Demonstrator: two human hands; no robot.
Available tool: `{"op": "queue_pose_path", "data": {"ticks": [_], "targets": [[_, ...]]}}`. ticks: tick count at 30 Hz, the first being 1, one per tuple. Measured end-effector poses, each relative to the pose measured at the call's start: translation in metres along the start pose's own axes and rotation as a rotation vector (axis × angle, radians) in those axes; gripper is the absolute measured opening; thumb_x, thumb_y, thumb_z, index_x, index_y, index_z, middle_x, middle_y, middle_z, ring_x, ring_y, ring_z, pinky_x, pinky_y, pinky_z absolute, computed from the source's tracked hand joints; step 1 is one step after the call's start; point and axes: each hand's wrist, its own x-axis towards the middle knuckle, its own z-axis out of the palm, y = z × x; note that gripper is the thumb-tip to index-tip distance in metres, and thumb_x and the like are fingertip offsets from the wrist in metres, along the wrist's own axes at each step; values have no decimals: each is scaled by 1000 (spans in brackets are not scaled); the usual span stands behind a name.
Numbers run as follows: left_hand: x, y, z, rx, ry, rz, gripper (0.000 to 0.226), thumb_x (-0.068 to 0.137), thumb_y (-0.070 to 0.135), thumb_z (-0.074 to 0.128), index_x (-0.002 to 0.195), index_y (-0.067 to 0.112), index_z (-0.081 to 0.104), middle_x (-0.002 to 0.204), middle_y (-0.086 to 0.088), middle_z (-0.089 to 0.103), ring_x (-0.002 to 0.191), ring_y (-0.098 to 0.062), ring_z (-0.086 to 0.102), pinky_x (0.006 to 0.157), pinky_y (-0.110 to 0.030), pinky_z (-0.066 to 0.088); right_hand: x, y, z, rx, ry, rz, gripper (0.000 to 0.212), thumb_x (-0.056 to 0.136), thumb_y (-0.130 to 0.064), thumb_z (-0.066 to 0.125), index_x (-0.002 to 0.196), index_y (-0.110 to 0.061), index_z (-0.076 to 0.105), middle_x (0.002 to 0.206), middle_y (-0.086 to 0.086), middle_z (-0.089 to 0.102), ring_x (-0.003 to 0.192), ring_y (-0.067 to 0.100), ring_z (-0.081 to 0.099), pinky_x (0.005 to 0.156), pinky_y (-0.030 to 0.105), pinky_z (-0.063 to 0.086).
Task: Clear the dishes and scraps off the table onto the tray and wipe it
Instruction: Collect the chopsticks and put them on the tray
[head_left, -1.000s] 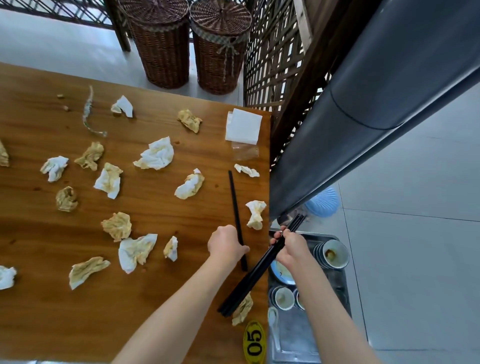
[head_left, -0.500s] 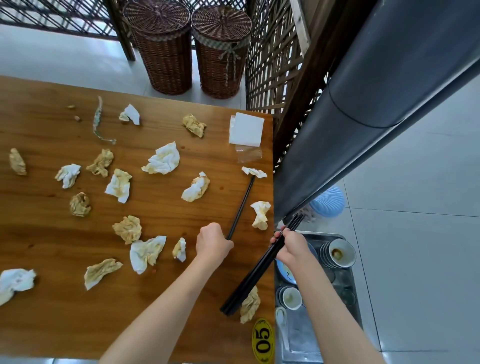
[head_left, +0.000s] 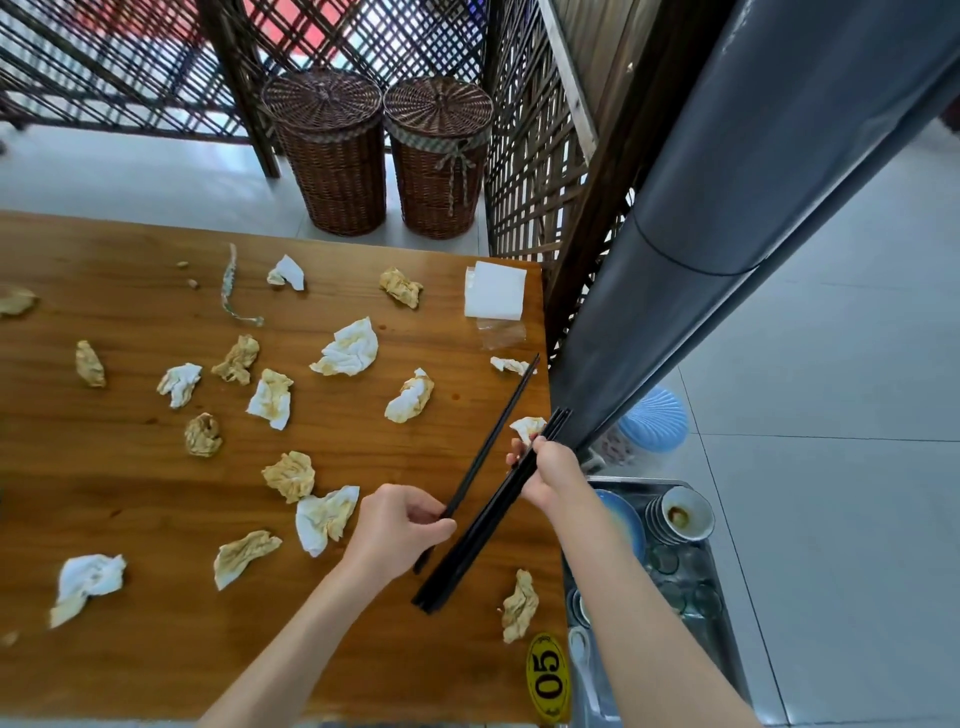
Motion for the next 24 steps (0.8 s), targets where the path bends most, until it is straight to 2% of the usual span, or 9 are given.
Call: {"op": "queue_pose_path", "data": {"ticks": [4,6,14,24], "targets": [[-15,0,-13,14,0,57,16,73,31,78,87,25,74,74,14,63,68,-1,59,52,-7,41,-14,-3,14,15,-49,-35,18,101,-13,30,99,-9,47,91,12,57,85,25,56,77,39,49],[-19,1,-17,10,0,66,13,73,29,78,85,24,74,74,13,63,67,-2,59,51,-7,40,-20,-4,18,51,-61,-43,16,100,-10,32,98,-9,47,94,13,59,89,27,58,75,38,51],[-25,-5,-24,35,7,51,14,73,28,79,85,23,74,82,8,65,72,-6,61,52,-9,44,-34,0,23,109,-117,-56,15,100,-10,30,96,-11,45,81,9,50,76,22,48,84,38,42],[-28,0,-30,165,-78,114,10,72,28,79,80,24,75,72,15,62,63,-2,60,43,-4,38,-45,13,20,66,-29,-184,21,101,-25,30,98,-14,47,71,3,44,63,15,41,68,31,38]]}}
